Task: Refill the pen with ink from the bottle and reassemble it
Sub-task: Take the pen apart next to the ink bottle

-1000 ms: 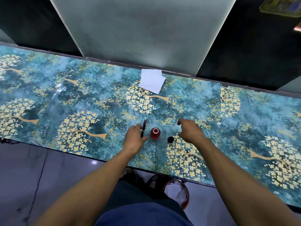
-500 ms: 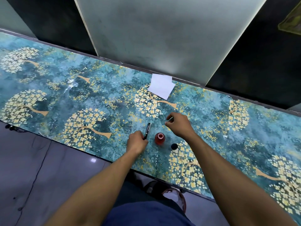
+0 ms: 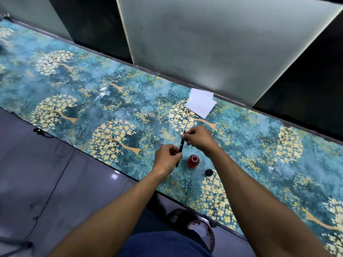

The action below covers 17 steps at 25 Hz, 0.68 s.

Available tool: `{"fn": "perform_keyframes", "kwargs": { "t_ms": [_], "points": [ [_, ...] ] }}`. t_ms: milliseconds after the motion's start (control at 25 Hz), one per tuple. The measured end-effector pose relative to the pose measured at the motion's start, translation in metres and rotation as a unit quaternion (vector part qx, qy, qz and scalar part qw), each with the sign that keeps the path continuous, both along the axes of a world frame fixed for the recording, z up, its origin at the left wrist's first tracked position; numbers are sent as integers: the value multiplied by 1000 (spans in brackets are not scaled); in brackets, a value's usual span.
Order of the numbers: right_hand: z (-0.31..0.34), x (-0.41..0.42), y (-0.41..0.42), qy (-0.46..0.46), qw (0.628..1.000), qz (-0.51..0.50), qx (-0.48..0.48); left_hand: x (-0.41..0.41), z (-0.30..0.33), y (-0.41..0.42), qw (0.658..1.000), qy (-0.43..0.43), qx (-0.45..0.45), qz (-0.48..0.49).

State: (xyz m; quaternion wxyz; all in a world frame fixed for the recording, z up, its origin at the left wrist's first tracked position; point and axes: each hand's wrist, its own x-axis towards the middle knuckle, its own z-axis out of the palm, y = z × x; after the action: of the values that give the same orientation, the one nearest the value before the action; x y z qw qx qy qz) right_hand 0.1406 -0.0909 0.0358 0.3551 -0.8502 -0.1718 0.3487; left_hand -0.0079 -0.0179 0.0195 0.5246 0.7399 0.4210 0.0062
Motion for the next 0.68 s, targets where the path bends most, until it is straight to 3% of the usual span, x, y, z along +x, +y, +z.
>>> {"fn": "perform_keyframes", "kwargs": {
  "t_ms": [280, 560, 680],
  "points": [
    [-18, 5, 5, 87, 990, -109, 20, -19, -13, 0, 999, 36, 4, -12],
    [-41, 17, 1, -12, 992, -59, -111, -33, -12, 9, 999, 48, -2, -13],
    [-47, 15, 3, -39, 989, -76, -118, -33, -9, 20, 999, 36, -1, -1]
  ]
}}
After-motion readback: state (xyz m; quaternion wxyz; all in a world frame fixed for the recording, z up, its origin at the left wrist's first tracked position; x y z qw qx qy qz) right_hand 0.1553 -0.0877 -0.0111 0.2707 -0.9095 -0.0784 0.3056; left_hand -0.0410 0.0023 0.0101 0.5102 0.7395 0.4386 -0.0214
